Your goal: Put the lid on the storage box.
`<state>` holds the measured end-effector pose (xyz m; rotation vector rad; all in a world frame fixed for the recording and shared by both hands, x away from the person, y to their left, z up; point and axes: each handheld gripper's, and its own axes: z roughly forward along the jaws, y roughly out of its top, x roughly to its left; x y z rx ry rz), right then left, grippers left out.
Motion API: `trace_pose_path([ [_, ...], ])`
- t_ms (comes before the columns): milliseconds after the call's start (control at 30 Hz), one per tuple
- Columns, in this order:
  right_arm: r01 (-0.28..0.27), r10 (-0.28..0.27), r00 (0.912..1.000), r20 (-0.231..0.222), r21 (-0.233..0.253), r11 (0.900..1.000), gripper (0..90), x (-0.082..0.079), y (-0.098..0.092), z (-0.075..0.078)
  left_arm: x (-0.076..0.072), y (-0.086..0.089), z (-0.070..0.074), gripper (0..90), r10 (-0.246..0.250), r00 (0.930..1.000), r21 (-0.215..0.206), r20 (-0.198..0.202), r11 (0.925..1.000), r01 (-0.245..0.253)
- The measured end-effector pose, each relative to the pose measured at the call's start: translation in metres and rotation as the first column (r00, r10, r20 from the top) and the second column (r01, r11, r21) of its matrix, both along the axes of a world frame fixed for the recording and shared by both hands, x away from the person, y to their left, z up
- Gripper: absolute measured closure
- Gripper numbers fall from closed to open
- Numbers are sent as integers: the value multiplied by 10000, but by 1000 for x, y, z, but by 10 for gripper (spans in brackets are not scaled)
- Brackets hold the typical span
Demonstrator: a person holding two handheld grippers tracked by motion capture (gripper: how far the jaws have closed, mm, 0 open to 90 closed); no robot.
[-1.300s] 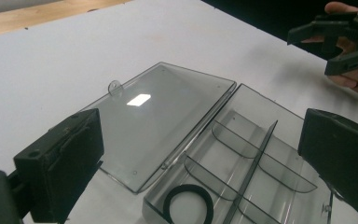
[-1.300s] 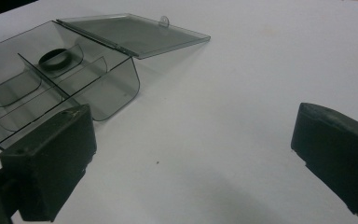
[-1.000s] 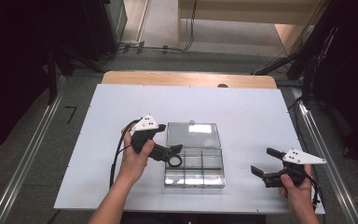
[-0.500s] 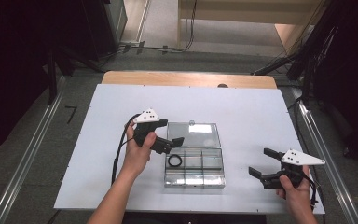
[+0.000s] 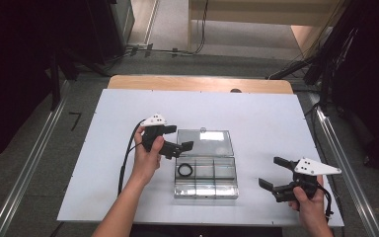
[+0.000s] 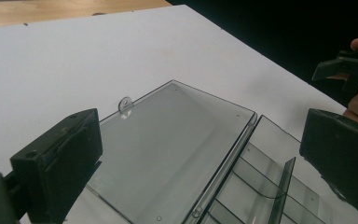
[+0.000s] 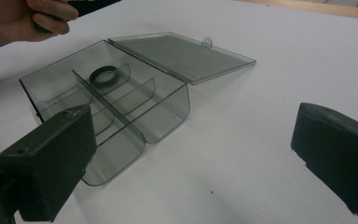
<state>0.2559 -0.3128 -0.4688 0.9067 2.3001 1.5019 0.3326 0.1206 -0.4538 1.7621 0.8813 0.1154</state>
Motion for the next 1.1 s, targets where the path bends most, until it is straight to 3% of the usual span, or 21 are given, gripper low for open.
trace_pose_path([
  [133, -123, 123, 9999, 79, -9, 9999, 0, -2, 4, 3, 3, 3, -3, 0, 172, 9994, -246, -297, 9995, -179],
  [700, -252, 251, 9996, 83, 26, 9997, 0, 7, 24, 17, 14, -6, -19, 0, 170, 9951, 132, -969, 9998, -158],
  [1100, -176, 175, 9998, 37, 72, 9998, 0, 19, 36, 28, 17, -6, -23, 3, 268, 9909, 100, -1318, 9996, -257],
])
